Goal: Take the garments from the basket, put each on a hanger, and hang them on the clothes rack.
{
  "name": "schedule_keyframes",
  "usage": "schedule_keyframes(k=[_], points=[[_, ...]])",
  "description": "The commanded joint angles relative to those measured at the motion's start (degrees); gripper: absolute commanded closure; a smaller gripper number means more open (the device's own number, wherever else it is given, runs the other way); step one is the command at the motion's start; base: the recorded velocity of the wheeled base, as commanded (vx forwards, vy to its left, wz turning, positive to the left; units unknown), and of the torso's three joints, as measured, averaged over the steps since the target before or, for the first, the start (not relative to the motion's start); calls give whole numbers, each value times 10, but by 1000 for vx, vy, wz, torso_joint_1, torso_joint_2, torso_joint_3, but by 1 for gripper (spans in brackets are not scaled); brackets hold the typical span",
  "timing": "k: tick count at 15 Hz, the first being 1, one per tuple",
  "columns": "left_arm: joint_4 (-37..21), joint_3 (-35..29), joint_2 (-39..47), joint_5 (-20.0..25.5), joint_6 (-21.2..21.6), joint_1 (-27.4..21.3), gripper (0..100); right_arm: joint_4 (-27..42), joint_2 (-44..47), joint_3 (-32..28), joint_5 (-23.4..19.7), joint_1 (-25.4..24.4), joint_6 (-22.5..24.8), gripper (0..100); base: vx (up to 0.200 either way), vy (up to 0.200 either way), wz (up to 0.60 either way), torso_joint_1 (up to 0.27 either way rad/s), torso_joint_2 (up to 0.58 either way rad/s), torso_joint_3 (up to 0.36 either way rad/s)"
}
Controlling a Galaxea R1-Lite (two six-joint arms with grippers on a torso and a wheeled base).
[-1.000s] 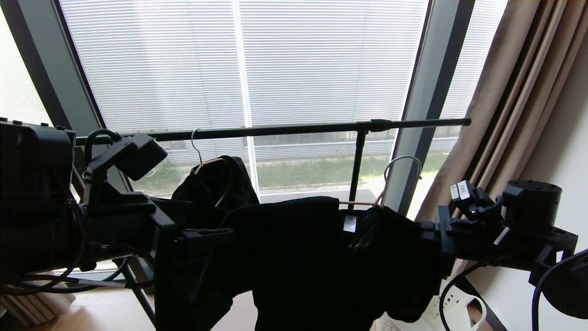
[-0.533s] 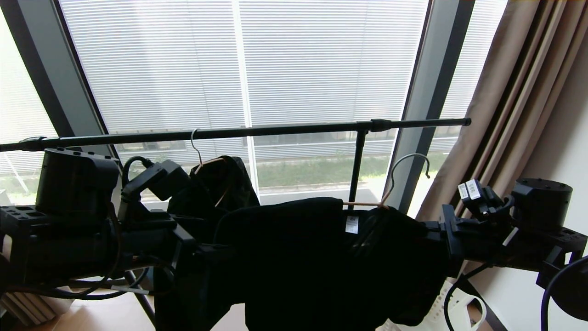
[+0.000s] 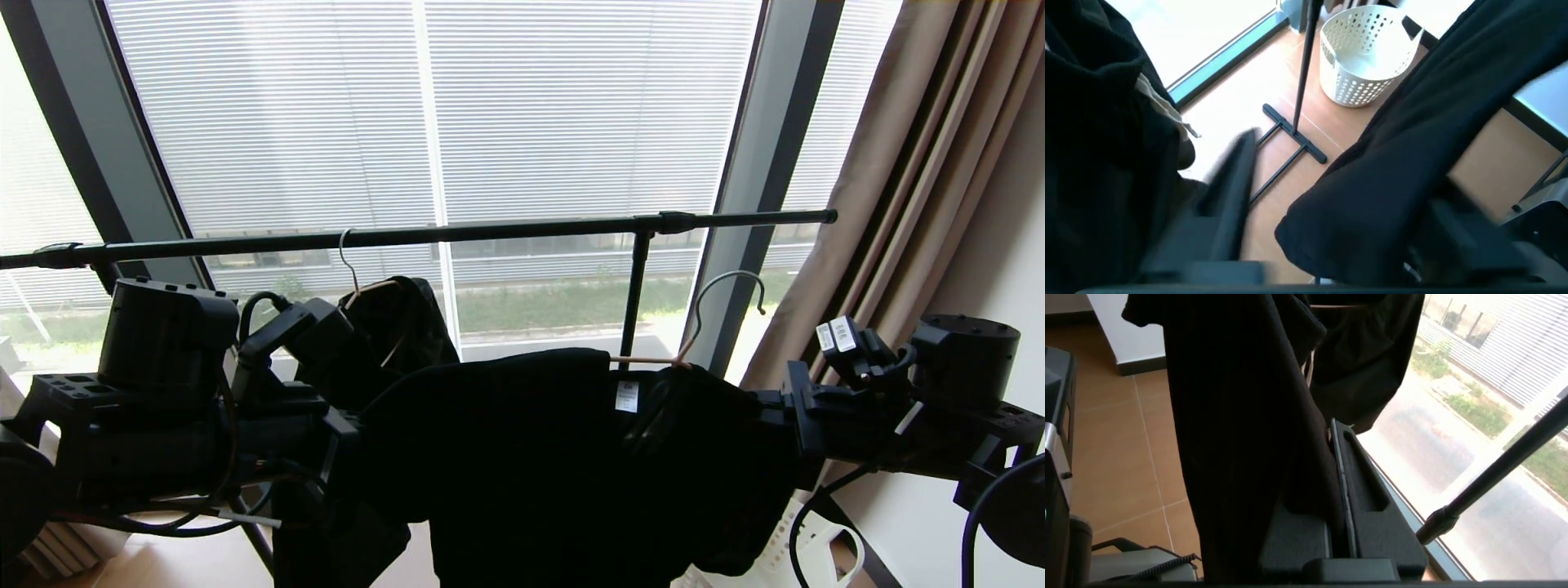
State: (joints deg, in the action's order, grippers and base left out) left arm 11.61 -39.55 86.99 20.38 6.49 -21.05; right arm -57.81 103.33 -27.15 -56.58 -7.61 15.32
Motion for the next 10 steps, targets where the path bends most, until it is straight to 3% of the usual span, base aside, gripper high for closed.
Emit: schedule_keyframes(k=[1, 10], points=[[0, 20, -24, -1, 0, 8, 100, 1, 10, -7, 0, 10, -1, 100, 0, 0, 0, 0, 0, 0], [1, 51, -79, 3, -29, 26, 100, 1, 14, -13, -3, 29, -1, 100, 0, 0, 0, 0, 0, 0]])
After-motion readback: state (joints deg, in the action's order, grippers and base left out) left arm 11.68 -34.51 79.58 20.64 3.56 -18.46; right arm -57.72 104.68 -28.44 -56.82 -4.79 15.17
